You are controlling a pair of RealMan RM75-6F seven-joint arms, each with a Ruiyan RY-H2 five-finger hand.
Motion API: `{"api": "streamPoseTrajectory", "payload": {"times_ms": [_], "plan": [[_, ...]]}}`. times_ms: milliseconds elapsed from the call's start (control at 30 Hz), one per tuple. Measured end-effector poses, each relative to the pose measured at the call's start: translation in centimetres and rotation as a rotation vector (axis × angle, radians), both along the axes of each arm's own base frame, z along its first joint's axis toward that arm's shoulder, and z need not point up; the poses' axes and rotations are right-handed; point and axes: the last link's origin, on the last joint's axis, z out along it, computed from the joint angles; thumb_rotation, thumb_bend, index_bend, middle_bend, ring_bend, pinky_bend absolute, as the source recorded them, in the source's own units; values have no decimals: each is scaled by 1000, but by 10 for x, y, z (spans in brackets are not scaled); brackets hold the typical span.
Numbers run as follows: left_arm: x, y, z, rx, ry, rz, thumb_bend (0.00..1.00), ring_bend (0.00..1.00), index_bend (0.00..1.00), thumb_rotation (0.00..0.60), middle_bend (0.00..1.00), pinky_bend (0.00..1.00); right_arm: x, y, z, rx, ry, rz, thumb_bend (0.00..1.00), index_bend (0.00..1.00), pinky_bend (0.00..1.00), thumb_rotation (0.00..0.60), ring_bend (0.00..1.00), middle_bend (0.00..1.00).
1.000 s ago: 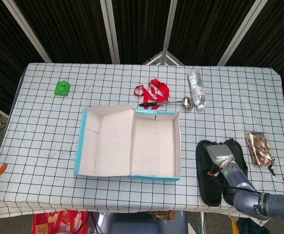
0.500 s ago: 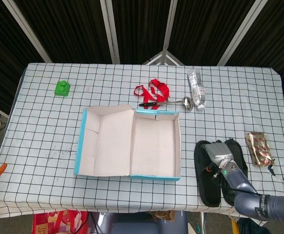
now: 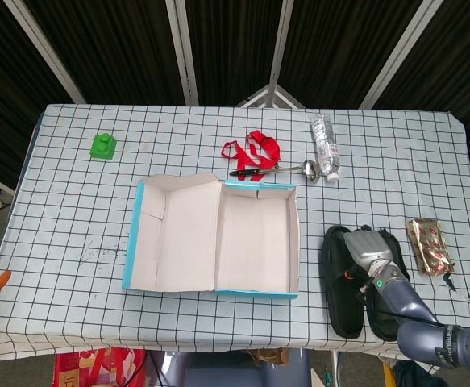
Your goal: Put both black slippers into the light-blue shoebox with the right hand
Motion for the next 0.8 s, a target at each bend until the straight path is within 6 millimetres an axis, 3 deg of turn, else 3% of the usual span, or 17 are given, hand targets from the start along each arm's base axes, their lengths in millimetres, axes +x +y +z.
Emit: {"api": "streamPoseTrajectory", "payload": {"times_ms": [267,800], "plan": [[0,-1,2,8,-4,-1,272,0,46,600,0,15,10,-2,14,-22,3,10,525,459,104,600,214,421],[-1,-1,4,13,-10,-3,272,0,46,600,0,15,23,-6,25,-39,-12,30,526,459,104,600,215,422]]}}
